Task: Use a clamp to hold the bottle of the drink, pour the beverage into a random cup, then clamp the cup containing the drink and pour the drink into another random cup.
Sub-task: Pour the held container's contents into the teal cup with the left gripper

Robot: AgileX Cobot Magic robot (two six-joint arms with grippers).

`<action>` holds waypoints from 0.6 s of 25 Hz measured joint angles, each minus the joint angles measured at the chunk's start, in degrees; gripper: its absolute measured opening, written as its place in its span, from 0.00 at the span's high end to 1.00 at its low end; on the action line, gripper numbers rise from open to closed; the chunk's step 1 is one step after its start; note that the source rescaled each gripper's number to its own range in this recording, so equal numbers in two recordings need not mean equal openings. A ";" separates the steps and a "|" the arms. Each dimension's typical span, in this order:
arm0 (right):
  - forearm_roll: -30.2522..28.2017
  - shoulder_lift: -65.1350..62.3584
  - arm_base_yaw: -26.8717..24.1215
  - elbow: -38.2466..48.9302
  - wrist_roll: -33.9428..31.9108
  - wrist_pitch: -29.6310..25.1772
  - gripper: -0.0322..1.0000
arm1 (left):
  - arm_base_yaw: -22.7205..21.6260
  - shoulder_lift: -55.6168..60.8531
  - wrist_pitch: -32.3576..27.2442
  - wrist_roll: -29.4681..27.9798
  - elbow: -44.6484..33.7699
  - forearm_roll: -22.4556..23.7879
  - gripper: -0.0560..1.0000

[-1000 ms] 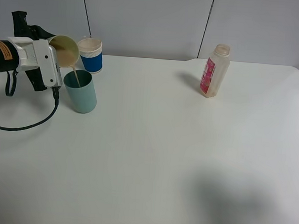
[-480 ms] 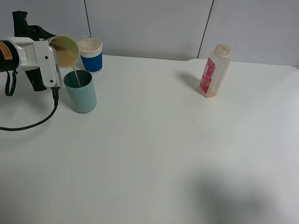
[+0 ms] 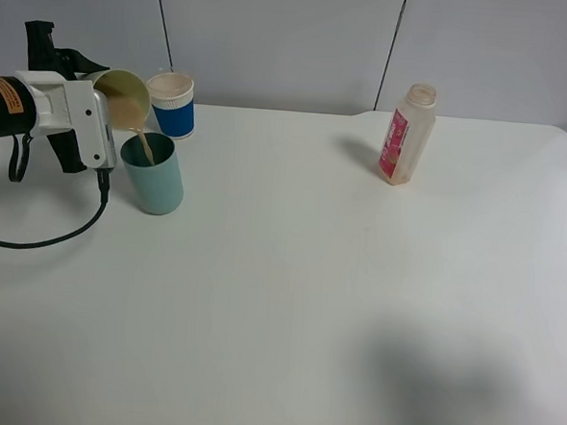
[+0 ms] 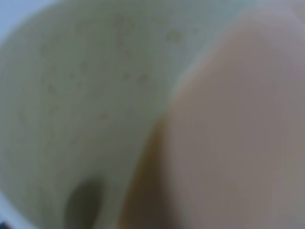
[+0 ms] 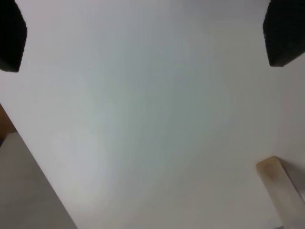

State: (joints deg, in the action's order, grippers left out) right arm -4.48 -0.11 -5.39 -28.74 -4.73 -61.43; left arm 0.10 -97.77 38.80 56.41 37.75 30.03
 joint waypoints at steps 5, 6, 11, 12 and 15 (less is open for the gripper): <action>0.00 0.00 0.00 0.00 0.00 0.00 0.00 | 0.00 0.00 0.00 0.00 0.00 0.00 0.94; 0.00 0.00 0.00 0.00 0.00 0.00 0.00 | 0.00 0.00 0.00 0.00 0.00 0.00 0.94; 0.00 0.00 0.00 0.00 0.00 0.00 0.00 | 0.00 0.00 0.02 0.20 0.00 0.00 0.94; 0.00 0.00 0.00 0.00 0.00 0.00 0.00 | 0.00 0.00 0.02 0.35 0.00 0.00 0.94; 0.00 0.00 0.00 0.00 0.00 0.00 0.00 | 0.00 0.00 0.02 1.51 0.00 0.00 0.94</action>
State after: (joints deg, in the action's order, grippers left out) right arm -4.48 -0.11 -5.39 -28.74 -4.73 -61.43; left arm 0.10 -97.77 38.82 57.92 37.75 30.03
